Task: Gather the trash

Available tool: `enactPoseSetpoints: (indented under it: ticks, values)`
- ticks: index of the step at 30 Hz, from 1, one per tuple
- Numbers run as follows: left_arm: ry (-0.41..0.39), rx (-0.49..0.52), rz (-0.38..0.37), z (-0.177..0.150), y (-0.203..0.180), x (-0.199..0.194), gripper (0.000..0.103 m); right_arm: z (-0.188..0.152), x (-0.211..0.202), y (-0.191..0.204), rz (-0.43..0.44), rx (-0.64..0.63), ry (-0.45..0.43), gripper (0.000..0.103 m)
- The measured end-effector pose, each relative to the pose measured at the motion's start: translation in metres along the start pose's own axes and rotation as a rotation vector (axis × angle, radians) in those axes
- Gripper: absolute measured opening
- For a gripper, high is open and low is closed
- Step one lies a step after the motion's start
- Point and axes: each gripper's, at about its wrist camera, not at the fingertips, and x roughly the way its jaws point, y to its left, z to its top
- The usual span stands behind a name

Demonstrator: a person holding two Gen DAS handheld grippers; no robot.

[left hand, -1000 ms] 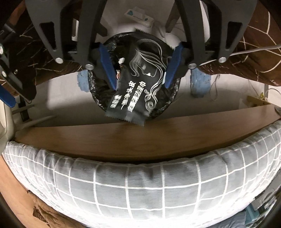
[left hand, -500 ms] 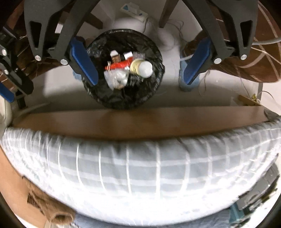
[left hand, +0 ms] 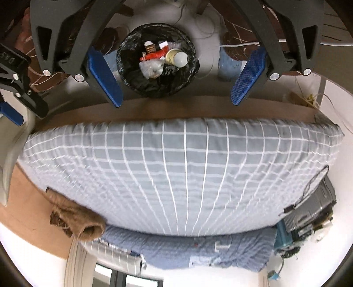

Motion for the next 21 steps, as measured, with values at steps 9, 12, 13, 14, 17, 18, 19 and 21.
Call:
enactPoseSetpoints:
  ticks: [9, 12, 13, 14, 17, 18, 19, 21]
  values:
    - [-0.062, 0.021, -0.018, -0.005, -0.008, -0.037, 0.097, 0.000, -0.040, 0.003, 0.019, -0.005, -0.067, 0.095]
    - [-0.066, 0.019, -0.018, -0.007, -0.008, -0.040, 0.097, 0.000, -0.044, 0.004, 0.018, -0.006, -0.074, 0.095]
    - [-0.068, 0.019, -0.020, -0.007, -0.008, -0.041, 0.097, 0.000, -0.045, 0.004, 0.018, -0.008, -0.074, 0.095]
    - [-0.071, 0.018, -0.019, -0.007, -0.008, -0.041, 0.097, 0.000, -0.045, 0.004, 0.018, -0.010, -0.075, 0.095]
    - [-0.070, 0.017, -0.014, -0.007, -0.007, -0.041, 0.097, 0.000, -0.045, 0.005, 0.015, -0.012, -0.076, 0.095]
    - [-0.070, 0.017, -0.013, -0.007, -0.007, -0.041, 0.097, 0.000, -0.045, 0.005, 0.014, -0.011, -0.076, 0.095]
    - [-0.071, 0.017, -0.014, -0.007, -0.007, -0.042, 0.097, 0.000, -0.045, 0.006, 0.014, -0.011, -0.076, 0.095]
    - [-0.073, 0.019, -0.013, -0.007, -0.007, -0.042, 0.097, 0.000, -0.045, 0.006, 0.013, -0.009, -0.076, 0.095]
